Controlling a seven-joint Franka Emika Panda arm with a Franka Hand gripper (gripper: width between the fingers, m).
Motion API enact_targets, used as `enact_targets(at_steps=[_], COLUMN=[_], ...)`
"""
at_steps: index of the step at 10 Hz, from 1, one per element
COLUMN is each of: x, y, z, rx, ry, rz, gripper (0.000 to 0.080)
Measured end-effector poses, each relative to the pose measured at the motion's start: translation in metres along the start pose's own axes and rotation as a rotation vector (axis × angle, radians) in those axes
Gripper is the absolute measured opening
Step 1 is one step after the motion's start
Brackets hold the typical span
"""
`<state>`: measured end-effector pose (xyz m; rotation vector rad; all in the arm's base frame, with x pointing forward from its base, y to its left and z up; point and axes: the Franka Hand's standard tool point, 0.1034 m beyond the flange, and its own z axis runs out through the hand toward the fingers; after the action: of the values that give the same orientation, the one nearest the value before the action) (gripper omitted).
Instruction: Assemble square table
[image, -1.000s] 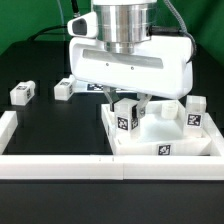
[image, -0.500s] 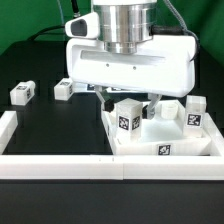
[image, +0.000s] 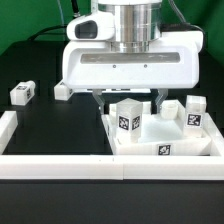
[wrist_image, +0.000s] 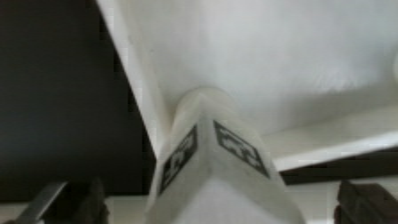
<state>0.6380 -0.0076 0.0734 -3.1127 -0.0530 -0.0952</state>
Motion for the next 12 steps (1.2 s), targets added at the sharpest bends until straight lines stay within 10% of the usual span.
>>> enact_targets(at_steps=[12], x=[-0.002], y=[0.008], z=[0.002], rx=[-0.016], ry=[-0.015], rz=[-0.655], gripper=[0.0637])
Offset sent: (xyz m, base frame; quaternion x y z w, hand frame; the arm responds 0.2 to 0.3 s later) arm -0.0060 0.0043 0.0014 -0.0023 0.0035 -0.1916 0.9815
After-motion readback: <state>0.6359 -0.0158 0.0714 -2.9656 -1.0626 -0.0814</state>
